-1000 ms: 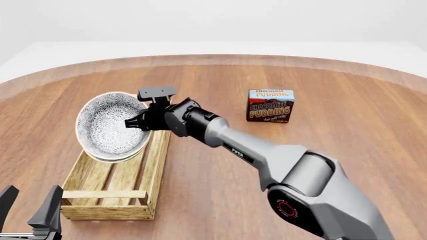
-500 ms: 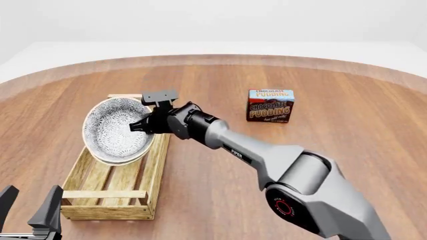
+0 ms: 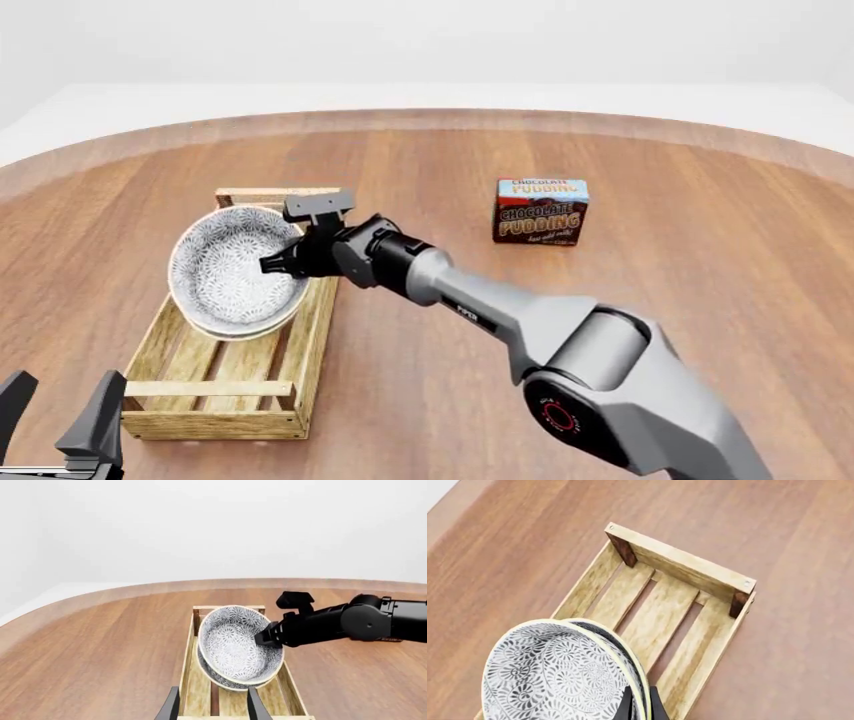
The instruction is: Stack the left bowl on the right bowl and place them in the tray.
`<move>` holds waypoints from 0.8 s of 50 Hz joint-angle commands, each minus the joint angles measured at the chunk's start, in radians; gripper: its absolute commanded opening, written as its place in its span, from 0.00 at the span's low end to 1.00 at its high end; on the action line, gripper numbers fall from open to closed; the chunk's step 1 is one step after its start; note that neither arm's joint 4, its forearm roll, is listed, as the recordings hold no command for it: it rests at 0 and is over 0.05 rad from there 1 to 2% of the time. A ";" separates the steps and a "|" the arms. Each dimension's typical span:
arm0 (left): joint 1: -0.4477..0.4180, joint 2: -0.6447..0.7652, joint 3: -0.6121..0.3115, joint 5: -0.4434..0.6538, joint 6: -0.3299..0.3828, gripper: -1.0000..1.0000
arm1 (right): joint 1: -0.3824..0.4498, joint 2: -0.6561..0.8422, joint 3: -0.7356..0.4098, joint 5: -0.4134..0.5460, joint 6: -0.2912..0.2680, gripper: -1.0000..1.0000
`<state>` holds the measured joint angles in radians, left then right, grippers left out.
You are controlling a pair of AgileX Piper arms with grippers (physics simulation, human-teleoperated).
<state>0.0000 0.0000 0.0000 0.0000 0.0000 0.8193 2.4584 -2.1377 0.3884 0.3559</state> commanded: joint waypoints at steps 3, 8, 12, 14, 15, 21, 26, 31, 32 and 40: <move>0.000 0.000 0.000 0.000 0.000 1.00 | 0.003 0.003 -0.009 -0.009 0.007 0.00; 0.000 0.000 0.000 0.000 0.000 1.00 | 0.008 0.005 -0.004 -0.013 0.007 0.00; 0.000 0.000 0.000 0.000 0.000 1.00 | 0.006 0.013 -0.011 -0.008 0.002 0.00; 0.000 0.000 0.000 0.000 0.000 1.00 | 0.007 0.015 -0.012 -0.008 0.003 0.00; 0.000 0.000 0.000 0.000 0.000 1.00 | 0.010 0.018 -0.015 -0.005 0.004 0.00; 0.000 0.000 0.000 0.000 0.000 1.00 | 0.022 0.034 -0.029 0.004 0.000 0.00; 0.000 0.000 0.000 0.000 0.000 1.00 | 0.031 0.061 -0.047 0.015 -0.002 0.00; 0.000 0.000 0.000 0.000 0.000 1.00 | 0.044 0.078 -0.067 0.028 -0.004 0.00; 0.000 0.000 0.000 0.000 0.000 1.00 | 0.044 0.078 -0.067 0.028 -0.004 0.00; 0.000 0.000 0.000 0.000 0.000 1.00 | 0.035 0.079 -0.080 0.042 -0.020 1.00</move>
<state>0.0000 0.0000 0.0000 0.0000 0.0000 0.8386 2.5085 -2.2103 0.4168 0.3513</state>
